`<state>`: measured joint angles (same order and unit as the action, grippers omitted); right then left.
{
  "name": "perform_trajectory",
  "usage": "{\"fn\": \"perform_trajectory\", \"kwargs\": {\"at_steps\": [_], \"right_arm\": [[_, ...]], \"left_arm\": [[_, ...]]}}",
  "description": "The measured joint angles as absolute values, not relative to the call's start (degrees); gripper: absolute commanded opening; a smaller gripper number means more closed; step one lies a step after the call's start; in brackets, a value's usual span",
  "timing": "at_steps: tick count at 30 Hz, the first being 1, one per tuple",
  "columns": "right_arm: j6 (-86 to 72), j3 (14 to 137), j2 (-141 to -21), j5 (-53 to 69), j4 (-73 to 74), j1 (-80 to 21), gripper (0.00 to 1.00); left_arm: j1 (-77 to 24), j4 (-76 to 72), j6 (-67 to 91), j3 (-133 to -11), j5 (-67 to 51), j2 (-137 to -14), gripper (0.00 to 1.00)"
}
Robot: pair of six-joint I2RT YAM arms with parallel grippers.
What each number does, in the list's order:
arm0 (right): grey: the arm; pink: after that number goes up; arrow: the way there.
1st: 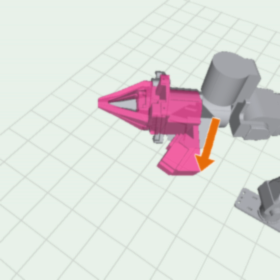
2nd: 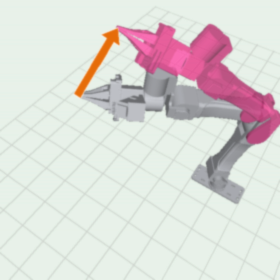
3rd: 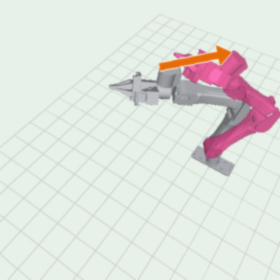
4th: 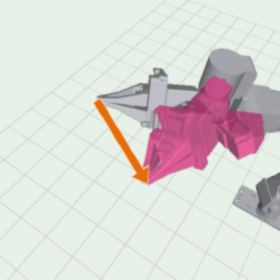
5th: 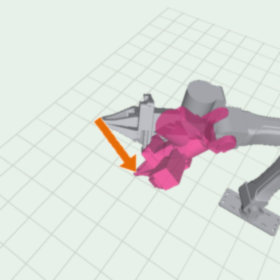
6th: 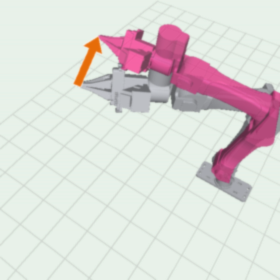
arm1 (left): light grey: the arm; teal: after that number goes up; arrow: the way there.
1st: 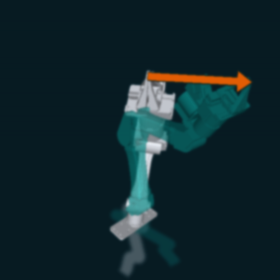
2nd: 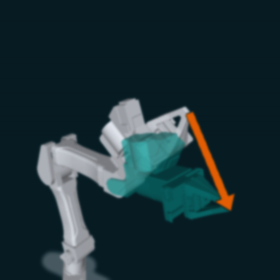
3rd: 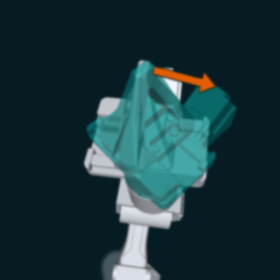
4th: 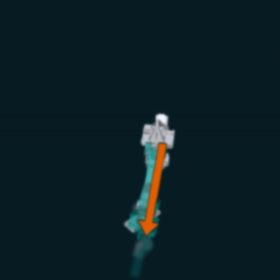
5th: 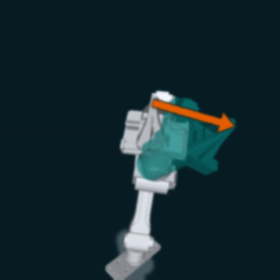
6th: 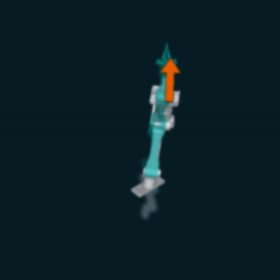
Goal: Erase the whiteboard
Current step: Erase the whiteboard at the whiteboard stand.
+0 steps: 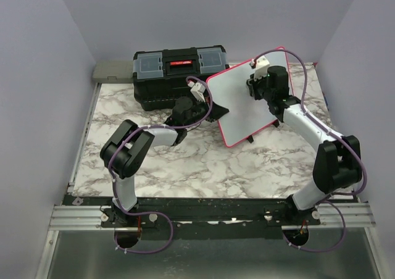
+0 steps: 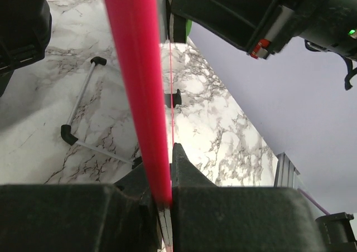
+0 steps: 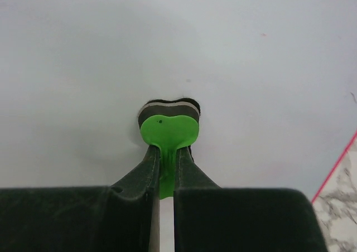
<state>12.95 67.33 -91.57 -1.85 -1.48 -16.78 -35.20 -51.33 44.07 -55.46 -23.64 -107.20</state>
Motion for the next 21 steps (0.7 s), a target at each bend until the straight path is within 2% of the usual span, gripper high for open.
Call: {"fn": "perform_trajectory", "kwargs": {"at_steps": [3,10,17,21], "right_arm": [[13.93,67.64,-90.28,6.11,0.89,-16.69,0.01],[13.56,65.49,-86.35,17.06,3.18,-25.98,0.01],[8.88,66.32,-86.98,13.04,3.44,-25.78,0.01],[6.35,70.83,-90.13,11.77,3.49,-19.62,0.01]], "left_arm": [[-35.20,-51.33,44.05,-55.46,-23.59,-107.20,0.00],[-35.20,-51.20,43.72,-55.46,-23.62,-107.20,0.00],[-35.18,-50.92,43.77,-55.40,-23.53,-107.20,0.00],[-35.18,-50.94,43.99,-55.27,-23.40,-107.20,0.00]]}}
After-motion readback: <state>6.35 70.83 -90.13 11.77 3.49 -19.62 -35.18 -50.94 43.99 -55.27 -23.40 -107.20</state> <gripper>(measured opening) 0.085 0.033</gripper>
